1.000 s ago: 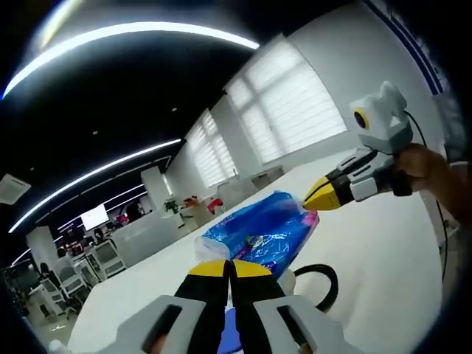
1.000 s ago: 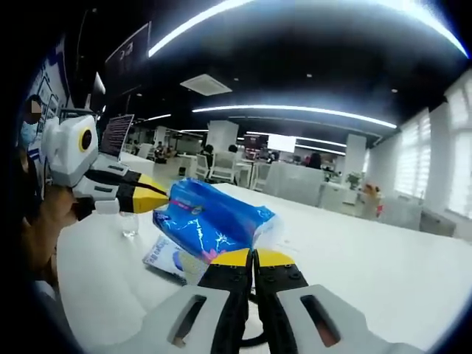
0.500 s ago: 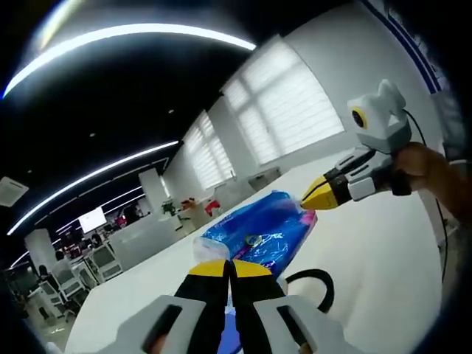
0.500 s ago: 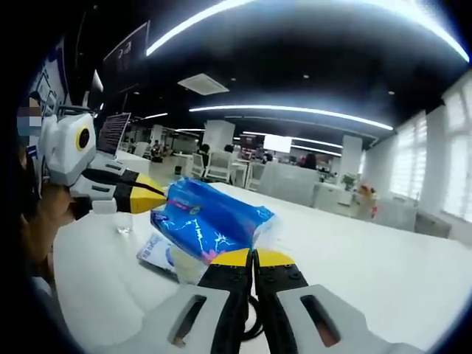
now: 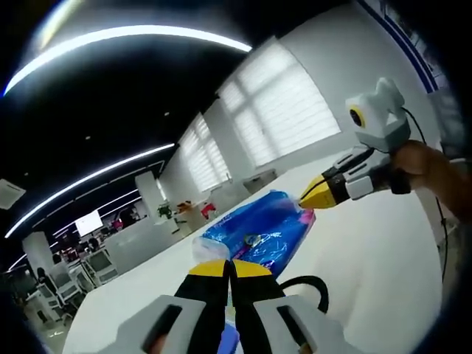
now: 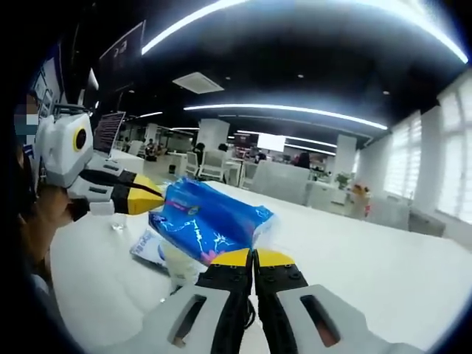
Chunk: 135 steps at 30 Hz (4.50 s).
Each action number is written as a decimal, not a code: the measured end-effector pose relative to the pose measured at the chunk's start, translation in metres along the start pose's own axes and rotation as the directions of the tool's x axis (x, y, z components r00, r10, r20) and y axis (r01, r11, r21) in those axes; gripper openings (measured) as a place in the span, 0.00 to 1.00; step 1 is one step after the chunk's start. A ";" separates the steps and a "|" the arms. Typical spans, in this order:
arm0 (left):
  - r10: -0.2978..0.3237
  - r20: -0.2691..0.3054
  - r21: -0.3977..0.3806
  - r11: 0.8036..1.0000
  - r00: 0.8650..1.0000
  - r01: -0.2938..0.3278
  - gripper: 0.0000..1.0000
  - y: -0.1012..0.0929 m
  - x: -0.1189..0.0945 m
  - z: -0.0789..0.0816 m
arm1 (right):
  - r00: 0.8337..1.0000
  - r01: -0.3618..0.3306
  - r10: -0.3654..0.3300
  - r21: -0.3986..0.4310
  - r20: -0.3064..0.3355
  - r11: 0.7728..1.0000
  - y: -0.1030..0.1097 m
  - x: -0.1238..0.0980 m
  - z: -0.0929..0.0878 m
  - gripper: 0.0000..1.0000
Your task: Arrange the tabletop items into an orderly group along one side of the table until the central work area is clear of visible clutter.
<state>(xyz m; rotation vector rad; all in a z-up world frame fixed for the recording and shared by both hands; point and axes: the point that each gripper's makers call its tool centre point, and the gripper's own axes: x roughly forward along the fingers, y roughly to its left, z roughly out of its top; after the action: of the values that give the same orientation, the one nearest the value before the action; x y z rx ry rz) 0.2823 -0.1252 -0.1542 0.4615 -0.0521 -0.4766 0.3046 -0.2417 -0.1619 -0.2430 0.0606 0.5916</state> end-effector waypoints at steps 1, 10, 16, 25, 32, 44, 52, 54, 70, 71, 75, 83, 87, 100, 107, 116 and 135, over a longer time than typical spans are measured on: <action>-0.004 -0.002 0.002 1.000 1.000 0.004 0.00 -0.001 0.000 0.000 | 1.000 0.002 -0.002 0.000 0.000 1.000 -0.001 0.000 0.000 0.00; -0.016 0.013 0.003 1.000 1.000 0.016 0.00 -0.004 0.007 0.008 | 1.000 0.021 -0.021 0.003 -0.001 1.000 -0.009 -0.006 -0.002 0.00; -0.029 0.017 0.003 1.000 0.999 0.029 0.00 -0.006 0.016 0.010 | 0.999 0.034 -0.034 0.001 -0.003 0.999 -0.016 -0.011 -0.004 0.00; -0.042 0.025 0.008 0.999 0.999 0.041 0.00 -0.015 0.020 0.013 | 0.999 0.049 -0.049 0.007 -0.008 0.999 -0.025 -0.016 -0.009 0.00; -0.052 0.030 0.013 0.999 0.998 0.052 0.00 -0.023 0.026 0.017 | 0.998 0.064 -0.064 0.004 -0.015 0.998 -0.034 -0.020 -0.013 0.00; -0.078 0.040 0.018 0.997 0.996 0.077 0.00 -0.038 0.038 0.022 | 0.995 0.096 -0.096 0.009 -0.019 0.995 -0.049 -0.030 -0.017 0.00; -0.087 0.043 0.026 0.996 0.995 0.086 0.00 -0.045 0.044 0.023 | 0.993 0.113 -0.113 0.007 -0.023 0.994 -0.055 -0.035 -0.019 0.00; -0.093 0.049 0.030 0.995 0.995 0.091 0.00 -0.047 0.045 0.024 | 0.993 0.119 -0.119 0.006 -0.023 0.993 -0.058 -0.036 -0.019 0.00; -0.120 0.064 0.040 0.992 0.991 0.118 0.00 -0.067 0.058 0.026 | 0.987 0.159 -0.159 0.002 -0.035 0.987 -0.072 -0.049 -0.028 0.00; -0.123 0.064 0.038 0.992 0.990 0.120 0.00 -0.069 0.059 0.026 | 0.986 0.160 -0.160 0.004 -0.037 0.987 -0.072 -0.050 -0.029 0.00; -0.129 0.066 0.039 0.991 0.989 0.127 0.00 -0.073 0.064 0.027 | 0.984 0.173 -0.173 0.006 -0.039 0.985 -0.078 -0.053 -0.032 0.00; -0.130 0.080 0.036 0.991 0.988 0.128 0.00 -0.081 0.071 0.029 | 0.982 0.189 -0.188 0.015 -0.033 0.982 -0.089 -0.057 -0.037 0.00; -0.129 0.081 0.031 0.991 0.988 0.127 0.00 -0.085 0.076 0.026 | 0.980 0.194 -0.193 0.019 -0.037 0.981 -0.088 -0.056 -0.043 0.00; -0.134 0.083 0.008 0.991 0.988 0.133 0.00 -0.095 0.089 0.015 | 0.976 0.212 -0.211 0.024 -0.055 0.977 -0.101 -0.057 -0.060 0.00; -0.142 0.076 -0.005 0.990 0.987 0.142 0.00 -0.106 0.093 0.005 | 0.975 0.217 -0.214 0.032 -0.066 0.976 -0.103 -0.057 -0.069 0.00; -0.157 0.089 -0.029 0.987 0.984 0.160 0.00 -0.114 0.102 -0.005 | 0.972 0.226 -0.221 0.045 -0.082 0.973 -0.109 -0.056 -0.086 0.00; -0.228 -0.003 -0.064 0.972 0.974 0.227 0.00 -0.140 0.117 -0.040 | 0.966 0.221 -0.210 0.059 -0.154 0.974 -0.111 -0.049 -0.128 0.00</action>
<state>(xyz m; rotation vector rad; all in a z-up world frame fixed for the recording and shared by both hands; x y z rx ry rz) 0.3320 -0.2717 -0.2579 0.4089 0.0262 -0.6992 0.3280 -0.3890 -0.2563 -0.2163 0.1966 0.3532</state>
